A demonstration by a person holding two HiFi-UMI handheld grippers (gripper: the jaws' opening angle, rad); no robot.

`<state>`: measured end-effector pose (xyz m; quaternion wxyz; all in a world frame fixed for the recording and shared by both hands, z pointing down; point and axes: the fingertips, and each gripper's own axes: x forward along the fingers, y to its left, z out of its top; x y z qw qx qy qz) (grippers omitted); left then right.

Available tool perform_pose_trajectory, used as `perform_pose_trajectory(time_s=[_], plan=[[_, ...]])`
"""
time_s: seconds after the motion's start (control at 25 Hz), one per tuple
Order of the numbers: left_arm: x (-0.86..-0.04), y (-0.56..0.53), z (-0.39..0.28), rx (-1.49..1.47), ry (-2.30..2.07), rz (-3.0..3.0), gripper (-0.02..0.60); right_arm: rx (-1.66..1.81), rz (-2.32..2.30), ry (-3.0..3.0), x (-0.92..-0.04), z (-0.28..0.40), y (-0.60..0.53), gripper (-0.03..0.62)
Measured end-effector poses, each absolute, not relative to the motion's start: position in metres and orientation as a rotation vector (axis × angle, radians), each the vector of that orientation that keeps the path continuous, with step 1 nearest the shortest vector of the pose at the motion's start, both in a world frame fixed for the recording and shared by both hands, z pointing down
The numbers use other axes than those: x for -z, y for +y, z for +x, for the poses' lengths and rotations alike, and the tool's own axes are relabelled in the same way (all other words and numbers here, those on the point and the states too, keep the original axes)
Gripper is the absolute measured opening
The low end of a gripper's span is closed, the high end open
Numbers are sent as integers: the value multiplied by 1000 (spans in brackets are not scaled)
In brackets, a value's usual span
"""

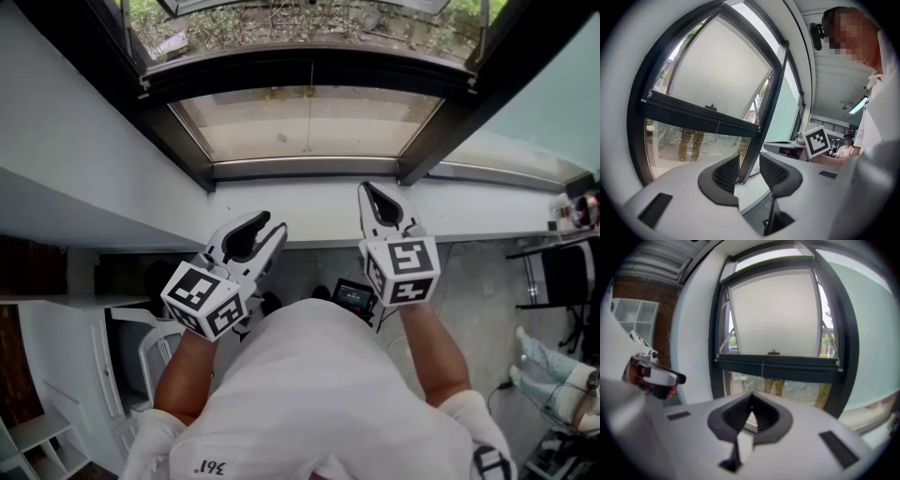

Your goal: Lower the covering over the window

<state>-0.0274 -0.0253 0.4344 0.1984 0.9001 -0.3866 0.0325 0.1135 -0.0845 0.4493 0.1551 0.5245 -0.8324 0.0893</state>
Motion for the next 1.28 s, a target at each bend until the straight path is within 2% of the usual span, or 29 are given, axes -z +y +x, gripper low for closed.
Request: perform_pose_trajectory(time_s=[0.4,1.28], plan=[[-441,-17,-51,-79,-1044,2511,146,-235,1489,-2334,-455,87,-69,23],[-433,-6,-57,-88,-1012,2540,146,-150,1439,-2293,-447,70,-57,21]])
